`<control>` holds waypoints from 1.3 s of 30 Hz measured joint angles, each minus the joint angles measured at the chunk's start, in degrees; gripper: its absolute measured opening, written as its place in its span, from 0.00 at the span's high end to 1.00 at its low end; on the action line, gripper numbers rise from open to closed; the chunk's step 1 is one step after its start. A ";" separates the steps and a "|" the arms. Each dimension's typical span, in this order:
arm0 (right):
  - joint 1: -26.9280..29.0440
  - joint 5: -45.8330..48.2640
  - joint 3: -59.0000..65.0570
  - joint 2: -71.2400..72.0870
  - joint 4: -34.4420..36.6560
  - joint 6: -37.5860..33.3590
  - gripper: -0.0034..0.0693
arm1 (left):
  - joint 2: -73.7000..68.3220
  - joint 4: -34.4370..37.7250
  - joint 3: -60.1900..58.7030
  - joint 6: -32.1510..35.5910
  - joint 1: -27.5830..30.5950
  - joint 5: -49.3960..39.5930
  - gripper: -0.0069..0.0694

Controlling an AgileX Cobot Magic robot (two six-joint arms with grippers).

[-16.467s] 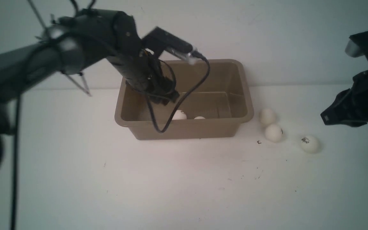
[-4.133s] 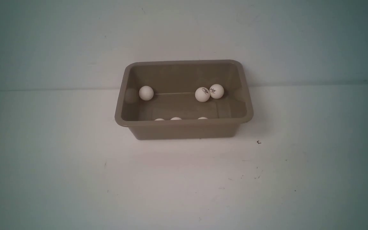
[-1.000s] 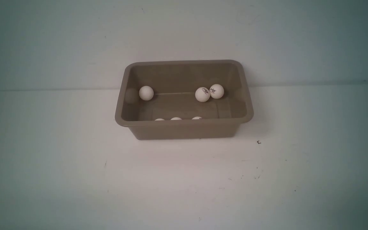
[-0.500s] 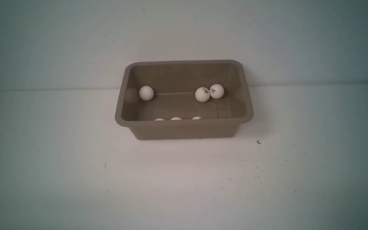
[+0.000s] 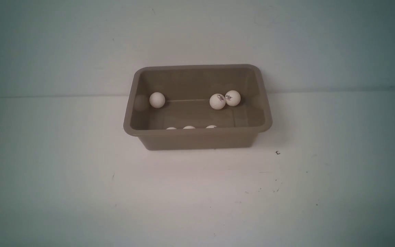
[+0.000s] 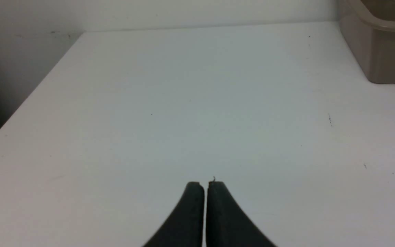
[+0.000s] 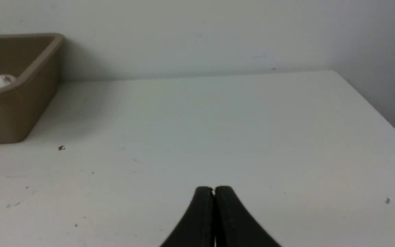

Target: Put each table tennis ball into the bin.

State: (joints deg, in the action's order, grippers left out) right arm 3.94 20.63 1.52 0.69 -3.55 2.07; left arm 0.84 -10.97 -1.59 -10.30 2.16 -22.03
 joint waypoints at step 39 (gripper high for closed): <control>0.00 0.25 -0.05 0.00 9.14 -5.88 0.98 | 0.00 -0.02 0.00 0.00 0.00 0.00 0.91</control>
State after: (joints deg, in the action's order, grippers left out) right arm 3.94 20.88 1.47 0.69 5.59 -3.81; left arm 0.84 -10.99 -1.59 -10.30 2.16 -22.03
